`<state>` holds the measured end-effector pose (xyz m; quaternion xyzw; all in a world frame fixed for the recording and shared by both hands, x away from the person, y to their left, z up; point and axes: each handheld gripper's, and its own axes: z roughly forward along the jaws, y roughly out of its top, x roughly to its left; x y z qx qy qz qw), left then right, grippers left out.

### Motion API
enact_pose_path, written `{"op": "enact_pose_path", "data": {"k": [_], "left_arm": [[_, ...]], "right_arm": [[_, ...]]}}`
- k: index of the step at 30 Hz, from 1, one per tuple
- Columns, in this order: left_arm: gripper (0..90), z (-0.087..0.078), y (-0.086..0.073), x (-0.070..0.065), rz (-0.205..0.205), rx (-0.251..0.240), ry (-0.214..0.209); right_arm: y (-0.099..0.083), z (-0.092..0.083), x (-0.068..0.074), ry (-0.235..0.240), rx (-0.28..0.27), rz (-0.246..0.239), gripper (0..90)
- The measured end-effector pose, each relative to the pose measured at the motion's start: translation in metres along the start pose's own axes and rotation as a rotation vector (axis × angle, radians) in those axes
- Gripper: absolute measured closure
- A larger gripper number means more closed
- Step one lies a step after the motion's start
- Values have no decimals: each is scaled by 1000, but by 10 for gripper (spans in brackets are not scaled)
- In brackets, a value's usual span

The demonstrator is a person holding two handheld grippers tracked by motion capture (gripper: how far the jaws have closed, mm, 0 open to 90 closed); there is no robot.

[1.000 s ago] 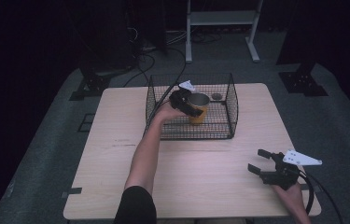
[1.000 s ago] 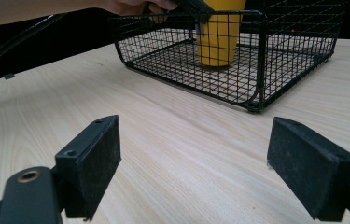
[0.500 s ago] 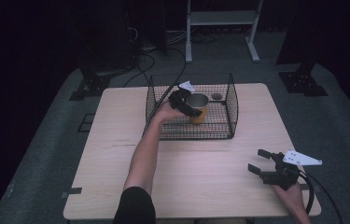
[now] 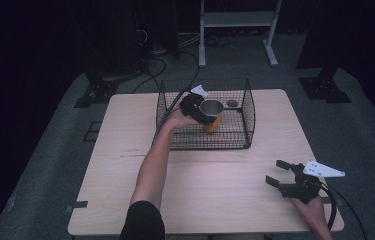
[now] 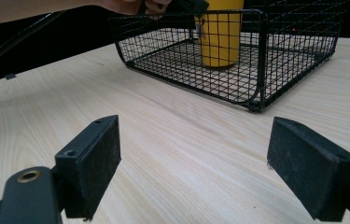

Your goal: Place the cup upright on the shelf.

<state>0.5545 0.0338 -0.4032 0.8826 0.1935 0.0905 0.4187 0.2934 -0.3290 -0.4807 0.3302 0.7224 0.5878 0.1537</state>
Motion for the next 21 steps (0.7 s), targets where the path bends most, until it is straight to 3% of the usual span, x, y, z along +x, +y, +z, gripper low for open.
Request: {"op": "enact_pose_path", "data": {"k": [5,21], "left_arm": [[18,-3,2,0,4,-19,17],[18,-16,13,-9,30,-87,14]], "right_arm": [[0,0,0,2,1,-1,162],[-1,-1,-2,16,-6,11,149]]}}
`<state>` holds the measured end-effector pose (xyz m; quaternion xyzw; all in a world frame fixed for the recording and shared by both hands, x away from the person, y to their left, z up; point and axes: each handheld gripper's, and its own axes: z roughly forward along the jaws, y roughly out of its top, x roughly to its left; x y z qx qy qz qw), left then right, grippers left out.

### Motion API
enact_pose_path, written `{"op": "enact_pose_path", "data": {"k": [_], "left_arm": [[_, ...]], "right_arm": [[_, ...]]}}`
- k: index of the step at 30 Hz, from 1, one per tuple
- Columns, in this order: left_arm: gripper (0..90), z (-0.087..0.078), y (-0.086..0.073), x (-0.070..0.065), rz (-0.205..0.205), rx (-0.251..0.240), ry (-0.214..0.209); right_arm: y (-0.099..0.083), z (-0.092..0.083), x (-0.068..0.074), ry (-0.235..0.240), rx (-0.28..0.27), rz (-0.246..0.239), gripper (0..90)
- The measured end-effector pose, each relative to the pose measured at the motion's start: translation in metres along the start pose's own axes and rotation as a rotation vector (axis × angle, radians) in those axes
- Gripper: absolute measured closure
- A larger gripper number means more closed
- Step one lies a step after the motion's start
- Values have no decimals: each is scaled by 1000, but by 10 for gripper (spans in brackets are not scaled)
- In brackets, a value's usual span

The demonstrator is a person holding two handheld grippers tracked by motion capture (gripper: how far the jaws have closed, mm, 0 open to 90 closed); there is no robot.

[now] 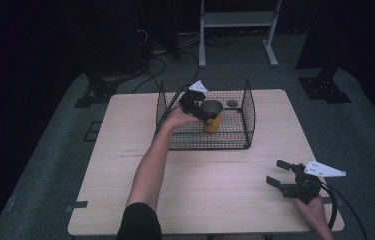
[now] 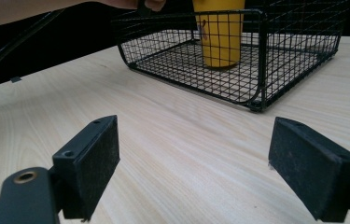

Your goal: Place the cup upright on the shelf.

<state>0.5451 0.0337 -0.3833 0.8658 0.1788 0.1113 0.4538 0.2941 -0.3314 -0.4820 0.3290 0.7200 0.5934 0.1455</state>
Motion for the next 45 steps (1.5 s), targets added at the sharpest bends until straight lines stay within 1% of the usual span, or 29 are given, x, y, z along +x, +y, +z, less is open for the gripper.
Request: {"op": "enact_pose_path", "data": {"k": [3,9,14,16,19,21,22,26,29,34,36,42,45], "left_arm": [[18,-5,2,-1,12,-7,6],[18,-11,2,-1,13,-25,17],[18,-15,4,-4,12,-39,13],[18,-17,6,-6,25,-42,15],[18,-20,10,-9,34,-58,21],[18,-23,12,-11,35,-67,16],[18,-24,12,-12,35,-68,13],[18,-30,13,-18,54,-78,13],[18,-34,13,-21,51,-92,14],[18,-41,11,-26,51,-102,16],[18,-44,11,-29,54,-121,21],[18,-53,10,-37,62,-141,28],[18,-55,7,-40,64,-140,25]], "right_arm": [[0,0,0,-4,-2,-7,147],[0,0,1,-15,2,-12,148],[0,0,1,-23,0,-11,147],[0,-2,0,-25,-14,7,147],[0,-2,0,-26,-13,0,148],[0,-1,2,-27,-5,-9,148],[0,-1,2,-28,-6,-8,148],[0,-2,0,-28,-16,0,147],[0,-1,1,-27,-12,-1,148],[0,-2,1,-30,-12,0,147],[0,-1,1,-29,-12,-2,148],[0,-2,1,-30,-12,0,148],[0,-2,1,-26,-13,6,147]]}}
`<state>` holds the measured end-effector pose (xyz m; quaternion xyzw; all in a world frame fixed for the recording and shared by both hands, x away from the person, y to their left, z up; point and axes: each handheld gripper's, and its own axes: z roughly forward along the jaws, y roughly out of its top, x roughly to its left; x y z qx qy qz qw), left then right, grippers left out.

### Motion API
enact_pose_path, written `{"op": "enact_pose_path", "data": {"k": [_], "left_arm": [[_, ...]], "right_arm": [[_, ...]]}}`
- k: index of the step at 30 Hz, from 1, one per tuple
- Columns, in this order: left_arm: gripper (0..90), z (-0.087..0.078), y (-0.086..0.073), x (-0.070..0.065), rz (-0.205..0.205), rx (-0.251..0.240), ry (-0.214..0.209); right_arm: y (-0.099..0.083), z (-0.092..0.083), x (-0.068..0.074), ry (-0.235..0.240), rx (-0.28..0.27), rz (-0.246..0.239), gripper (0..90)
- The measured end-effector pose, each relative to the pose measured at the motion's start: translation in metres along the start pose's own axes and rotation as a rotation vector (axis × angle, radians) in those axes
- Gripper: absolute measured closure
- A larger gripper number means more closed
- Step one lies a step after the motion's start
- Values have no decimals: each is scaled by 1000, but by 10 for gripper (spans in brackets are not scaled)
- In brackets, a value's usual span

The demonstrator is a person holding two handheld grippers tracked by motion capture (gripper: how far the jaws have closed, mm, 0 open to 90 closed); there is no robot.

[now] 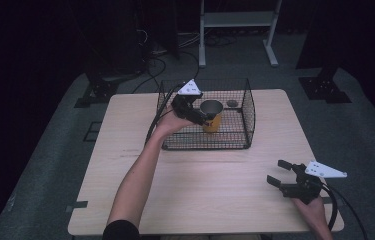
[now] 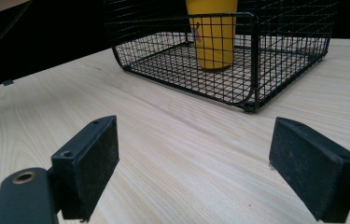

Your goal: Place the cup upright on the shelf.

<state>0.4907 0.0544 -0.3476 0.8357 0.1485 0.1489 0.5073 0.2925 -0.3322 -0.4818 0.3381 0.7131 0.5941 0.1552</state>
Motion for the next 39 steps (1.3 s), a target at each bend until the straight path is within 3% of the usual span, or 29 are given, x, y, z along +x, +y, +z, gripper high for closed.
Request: {"op": "enact_pose_path", "data": {"k": [39], "left_arm": [[18,-32,-31,-55,22,-81,-12]], "right_arm": [[0,0,0,-6,1,-3,147]]}}
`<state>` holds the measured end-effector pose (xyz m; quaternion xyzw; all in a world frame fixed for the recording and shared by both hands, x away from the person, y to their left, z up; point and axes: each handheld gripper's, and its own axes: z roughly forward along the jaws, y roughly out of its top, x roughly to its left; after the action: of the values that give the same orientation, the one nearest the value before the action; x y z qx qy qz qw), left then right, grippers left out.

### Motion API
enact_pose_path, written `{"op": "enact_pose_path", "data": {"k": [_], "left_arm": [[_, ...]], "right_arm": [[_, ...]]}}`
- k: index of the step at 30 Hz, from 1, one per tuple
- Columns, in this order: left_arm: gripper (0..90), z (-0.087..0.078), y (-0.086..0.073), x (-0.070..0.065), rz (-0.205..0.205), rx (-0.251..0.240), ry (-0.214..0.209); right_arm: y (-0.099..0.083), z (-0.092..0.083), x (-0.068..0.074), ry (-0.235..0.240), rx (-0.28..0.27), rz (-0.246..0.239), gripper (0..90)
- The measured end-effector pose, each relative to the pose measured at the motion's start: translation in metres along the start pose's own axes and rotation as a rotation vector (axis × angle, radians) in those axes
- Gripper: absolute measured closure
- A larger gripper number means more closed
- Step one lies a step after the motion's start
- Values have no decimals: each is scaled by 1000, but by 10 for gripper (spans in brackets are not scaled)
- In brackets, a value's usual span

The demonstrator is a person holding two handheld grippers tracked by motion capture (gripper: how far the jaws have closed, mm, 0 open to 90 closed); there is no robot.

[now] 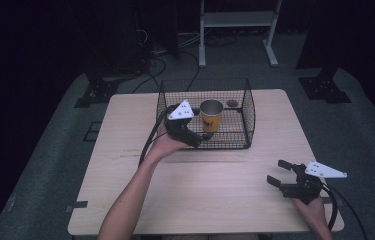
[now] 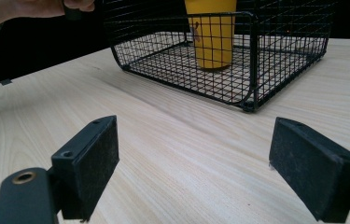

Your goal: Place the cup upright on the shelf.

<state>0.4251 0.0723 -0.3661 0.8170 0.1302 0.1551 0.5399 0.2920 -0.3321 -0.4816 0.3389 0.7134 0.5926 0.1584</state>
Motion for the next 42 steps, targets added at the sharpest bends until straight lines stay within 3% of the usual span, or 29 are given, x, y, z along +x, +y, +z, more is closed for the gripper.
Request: {"op": "enact_pose_path", "data": {"k": [7,42], "left_arm": [[18,-9,-11,-5,-2,13,10],[18,-45,-48,-39,-20,-21,29]], "right_arm": [[0,0,0,-5,-2,4,145],[0,0,0,-5,1,3,145]]}}
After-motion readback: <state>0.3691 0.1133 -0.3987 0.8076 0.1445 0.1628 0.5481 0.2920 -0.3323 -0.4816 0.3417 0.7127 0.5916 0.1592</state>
